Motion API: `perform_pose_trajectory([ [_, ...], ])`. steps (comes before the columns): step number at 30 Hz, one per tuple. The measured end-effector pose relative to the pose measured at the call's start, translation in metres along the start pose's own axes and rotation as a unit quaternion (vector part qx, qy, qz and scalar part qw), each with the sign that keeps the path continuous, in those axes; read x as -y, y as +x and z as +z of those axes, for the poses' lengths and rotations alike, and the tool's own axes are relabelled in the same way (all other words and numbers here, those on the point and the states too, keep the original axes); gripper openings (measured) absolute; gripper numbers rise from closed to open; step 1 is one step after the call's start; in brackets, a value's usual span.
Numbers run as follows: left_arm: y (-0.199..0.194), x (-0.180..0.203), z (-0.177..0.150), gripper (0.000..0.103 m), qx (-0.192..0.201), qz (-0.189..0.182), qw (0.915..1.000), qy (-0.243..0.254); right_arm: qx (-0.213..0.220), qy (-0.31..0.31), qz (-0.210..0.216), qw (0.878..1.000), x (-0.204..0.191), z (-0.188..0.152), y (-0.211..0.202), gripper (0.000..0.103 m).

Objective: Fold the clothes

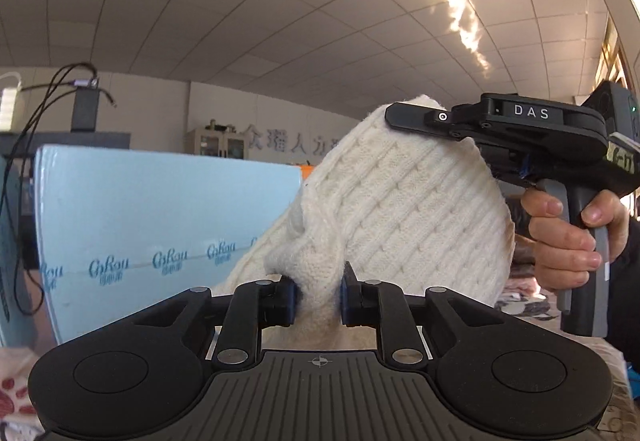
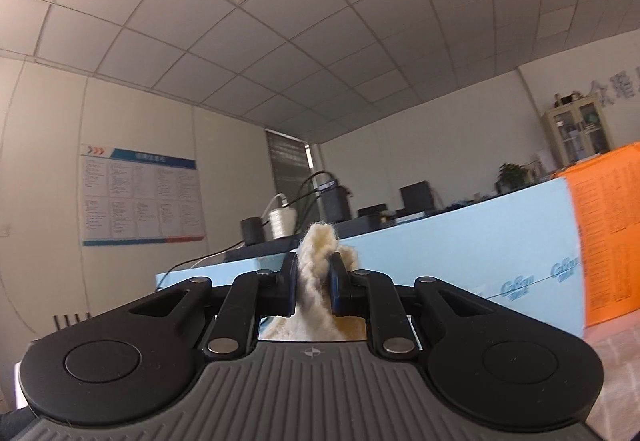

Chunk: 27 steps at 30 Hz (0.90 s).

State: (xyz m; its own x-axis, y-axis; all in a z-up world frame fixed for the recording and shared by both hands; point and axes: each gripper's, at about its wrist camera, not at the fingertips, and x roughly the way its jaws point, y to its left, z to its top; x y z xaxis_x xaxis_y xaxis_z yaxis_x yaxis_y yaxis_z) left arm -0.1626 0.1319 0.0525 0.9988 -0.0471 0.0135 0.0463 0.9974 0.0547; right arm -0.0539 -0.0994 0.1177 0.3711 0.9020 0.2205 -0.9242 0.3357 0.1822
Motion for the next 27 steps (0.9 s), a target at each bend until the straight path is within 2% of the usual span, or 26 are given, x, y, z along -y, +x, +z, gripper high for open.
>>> perform_pose_trajectory([
  [2,0.022,0.021,0.011,0.019,0.024,0.022,0.9989,0.033,0.022,-0.027,-0.045,0.998,0.009,0.012,-0.003,0.014],
  [4,0.033,0.043,0.018,0.019,0.059,0.042,0.9953,0.064,0.043,-0.049,-0.068,0.996,0.014,0.027,-0.014,0.014],
  [7,0.034,0.064,0.017,0.019,0.069,0.012,0.9939,0.085,0.057,-0.092,-0.081,0.991,0.014,0.040,-0.038,0.014],
  [8,0.031,0.067,0.013,0.020,0.060,-0.004,0.9942,0.089,0.050,-0.098,-0.077,0.991,0.015,0.037,-0.050,0.014],
  [11,0.015,0.072,-0.009,0.020,0.000,-0.051,0.9931,0.105,0.017,-0.114,-0.061,0.991,0.014,0.020,-0.090,0.014],
  [14,-0.003,0.078,-0.032,0.022,-0.060,-0.096,0.9863,0.120,-0.039,-0.128,-0.041,0.990,0.008,-0.012,-0.131,0.014],
  [16,-0.022,0.082,-0.044,0.024,-0.096,-0.112,0.9811,0.125,-0.071,-0.114,-0.021,0.991,0.001,-0.032,-0.152,0.014],
  [20,-0.065,0.084,-0.051,0.025,-0.134,-0.114,0.9779,0.113,-0.112,-0.081,0.023,0.990,-0.019,-0.056,-0.186,0.014],
  [24,-0.093,0.080,-0.060,0.030,-0.166,-0.094,0.9764,0.102,-0.157,-0.033,0.094,0.983,-0.038,-0.063,-0.204,0.015],
  [25,-0.098,0.080,-0.062,0.035,-0.170,-0.086,0.9765,0.101,-0.172,-0.030,0.111,0.978,-0.043,-0.067,-0.206,0.015],
  [26,-0.100,0.081,-0.059,0.047,-0.171,-0.076,0.9772,0.100,-0.188,-0.030,0.127,0.973,-0.048,-0.070,-0.208,0.016],
  [27,-0.101,0.085,-0.054,0.056,-0.166,-0.069,0.9787,0.100,-0.204,-0.030,0.144,0.968,-0.053,-0.074,-0.209,0.025],
])
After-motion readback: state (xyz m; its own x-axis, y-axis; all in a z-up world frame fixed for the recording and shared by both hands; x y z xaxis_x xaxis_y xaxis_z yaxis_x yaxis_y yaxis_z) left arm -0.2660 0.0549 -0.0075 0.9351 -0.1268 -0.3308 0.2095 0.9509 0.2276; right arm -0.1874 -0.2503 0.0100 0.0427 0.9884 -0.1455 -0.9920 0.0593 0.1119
